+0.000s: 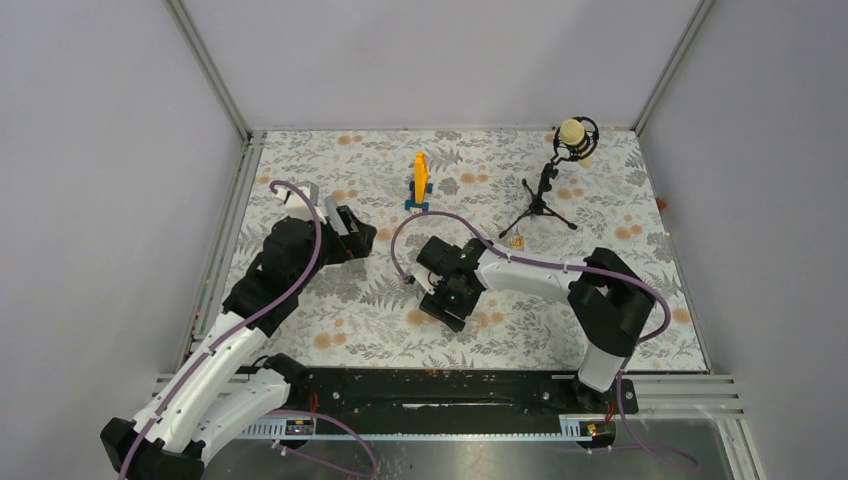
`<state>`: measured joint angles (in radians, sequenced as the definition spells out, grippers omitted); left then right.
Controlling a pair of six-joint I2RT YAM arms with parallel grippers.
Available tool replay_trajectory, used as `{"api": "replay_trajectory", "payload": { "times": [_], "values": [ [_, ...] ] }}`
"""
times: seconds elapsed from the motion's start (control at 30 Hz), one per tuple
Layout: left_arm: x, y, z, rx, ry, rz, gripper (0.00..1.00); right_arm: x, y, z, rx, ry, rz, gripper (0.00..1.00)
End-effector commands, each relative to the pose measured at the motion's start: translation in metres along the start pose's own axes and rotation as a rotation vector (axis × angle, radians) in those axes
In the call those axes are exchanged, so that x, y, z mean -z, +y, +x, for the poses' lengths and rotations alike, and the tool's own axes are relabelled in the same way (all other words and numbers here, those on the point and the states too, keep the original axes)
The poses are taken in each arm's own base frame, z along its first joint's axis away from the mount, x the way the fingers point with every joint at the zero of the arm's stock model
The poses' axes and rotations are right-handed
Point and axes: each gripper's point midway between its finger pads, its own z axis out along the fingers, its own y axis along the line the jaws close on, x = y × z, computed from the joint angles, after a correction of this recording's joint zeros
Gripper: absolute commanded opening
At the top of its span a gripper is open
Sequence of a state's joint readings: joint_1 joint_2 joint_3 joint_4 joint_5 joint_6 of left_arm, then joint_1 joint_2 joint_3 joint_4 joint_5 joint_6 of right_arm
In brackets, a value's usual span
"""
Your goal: Sort the pills into containers
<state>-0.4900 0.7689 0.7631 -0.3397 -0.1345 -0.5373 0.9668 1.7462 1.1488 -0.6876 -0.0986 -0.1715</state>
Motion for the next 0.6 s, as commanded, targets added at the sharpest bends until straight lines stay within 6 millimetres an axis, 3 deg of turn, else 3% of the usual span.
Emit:
{"api": "replay_trajectory", "payload": {
  "times": [0.0,0.37,0.57],
  "values": [
    [-0.002,-0.012,-0.015,0.031,-0.057,0.049,0.99,-0.008,0.001,-0.008,0.047,-0.023,-0.009,0.65],
    [-0.007,-0.016,-0.017,0.050,-0.054,0.054,0.99,-0.015,-0.002,0.003,0.069,0.049,-0.003,0.65],
    [-0.011,-0.017,-0.016,0.057,-0.049,0.052,0.99,-0.004,-0.001,-0.008,0.041,0.006,0.003,0.44]
  ]
}}
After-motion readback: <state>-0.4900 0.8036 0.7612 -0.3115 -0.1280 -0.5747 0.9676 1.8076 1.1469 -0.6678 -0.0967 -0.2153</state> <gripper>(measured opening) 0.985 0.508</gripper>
